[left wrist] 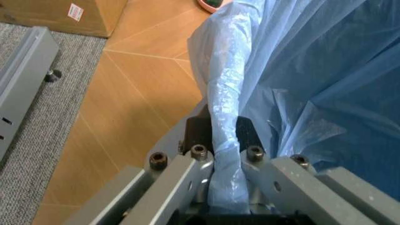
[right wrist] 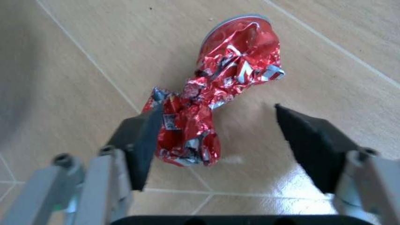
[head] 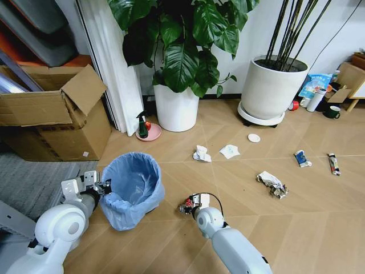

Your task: Pick up the trash bin and place the garbage on the floor into it.

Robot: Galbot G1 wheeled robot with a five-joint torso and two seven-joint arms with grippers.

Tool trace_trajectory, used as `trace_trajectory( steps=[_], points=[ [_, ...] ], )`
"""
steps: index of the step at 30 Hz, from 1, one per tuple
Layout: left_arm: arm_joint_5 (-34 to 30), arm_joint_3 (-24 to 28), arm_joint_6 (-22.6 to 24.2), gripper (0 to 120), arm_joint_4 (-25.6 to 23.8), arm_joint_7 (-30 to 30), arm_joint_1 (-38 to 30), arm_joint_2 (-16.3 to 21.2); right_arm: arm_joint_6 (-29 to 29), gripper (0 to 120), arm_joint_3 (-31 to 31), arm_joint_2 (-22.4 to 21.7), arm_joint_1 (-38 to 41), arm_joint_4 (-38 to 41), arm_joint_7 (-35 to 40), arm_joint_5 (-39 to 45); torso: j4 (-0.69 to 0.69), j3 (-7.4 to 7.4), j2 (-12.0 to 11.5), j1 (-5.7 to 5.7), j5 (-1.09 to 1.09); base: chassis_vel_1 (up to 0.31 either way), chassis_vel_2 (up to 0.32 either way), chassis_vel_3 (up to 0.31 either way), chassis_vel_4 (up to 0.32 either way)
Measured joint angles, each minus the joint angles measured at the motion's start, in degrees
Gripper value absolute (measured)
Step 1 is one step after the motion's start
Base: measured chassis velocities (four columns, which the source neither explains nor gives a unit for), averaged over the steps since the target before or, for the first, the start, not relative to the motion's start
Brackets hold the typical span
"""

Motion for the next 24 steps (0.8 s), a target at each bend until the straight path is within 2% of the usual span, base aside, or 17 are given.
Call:
trace_trajectory(
  steps=[1, 5, 6, 8, 11, 12, 14, 15, 18, 24],
  points=[
    [0.0, 0.0, 0.0, 0, 0.0, 0.0, 0.0, 0.0, 0.0, 64, 0.0, 0.0, 0.0, 0.0, 0.0, 0.0, 0.0, 0.0, 0.0, 0.0, 0.0, 0.0, 0.0, 0.0, 0.0],
    [0.0, -0.06, 0.0, 0, -0.16, 0.04, -0.01, -0.05, 0.13, 48, 0.03, -0.01, 0.01, -0.14, -0.16, 0.07, 0.0, 0.0, 0.0, 0.0, 0.0, 0.0, 0.0, 0.0, 0.0],
    [0.0, -0.06, 0.0, 0, -0.22, 0.05, -0.12, -0.04, 0.24, 40, 0.07, -0.02, -0.02, -0.14, -0.24, 0.1, 0.0, 0.0, 0.0, 0.0, 0.0, 0.0, 0.0, 0.0, 0.0],
    [0.0, -0.06, 0.0, 0, -0.18, 0.05, -0.26, -0.01, 0.3, 37, 0.12, -0.03, -0.02, -0.14, -0.3, 0.11, 0.0, 0.0, 0.0, 0.0, 0.0, 0.0, 0.0, 0.0, 0.0],
    [-0.03, -0.02, 0.0, 0, -0.08, 0.05, -0.42, 0.11, 0.68, 22, 0.28, 0.0, -0.05, -0.15, -0.43, -0.01, 0.0, 0.0, 0.0, 0.0, 0.0, 0.0, 0.0, 0.0, 0.0],
    [-0.03, -0.02, 0.0, 0, -0.08, 0.05, -0.42, 0.11, 0.68, 22, 0.28, 0.0, -0.05, -0.15, -0.43, -0.01, 0.0, 0.0, 0.0, 0.0, 0.0, 0.0, 0.0, 0.0, 0.0],
    [-0.06, -0.02, 0.0, 0, -0.15, 0.06, -0.38, 0.14, 0.81, 12, 0.48, 0.03, -0.15, -0.14, -0.65, 0.25, 0.0, 0.0, 0.0, 0.0, 0.0, 0.0, 0.0, 0.0, 0.0],
    [-0.06, -0.02, 0.0, 0, -0.15, 0.06, -0.38, 0.14, 0.81, 12, 0.48, 0.03, -0.15, -0.14, -0.65, 0.25, 0.0, 0.0, 0.0, 0.0, 0.0, 0.0, 0.0, 0.0, 0.0],
    [-0.07, -0.03, 0.0, 0, -0.27, 0.07, -0.23, 0.13, 0.76, 1, 1.0, 0.05, -0.3, 0.41, -0.68, 1.51, 0.0, 0.0, 0.0, 0.0, 0.0, 0.0, 0.0, 0.0, 0.0],
    [-0.14, -0.05, 0.0, 0, -0.67, 0.09, -0.11, 0.09, 1.16, 0, 2.61, -0.71, -0.75, 3.47, -0.39, 1.34, 0.0, 0.0, 0.0, 0.0, 0.01, 0.0, 0.0, 0.0, 0.0]
  ],
)
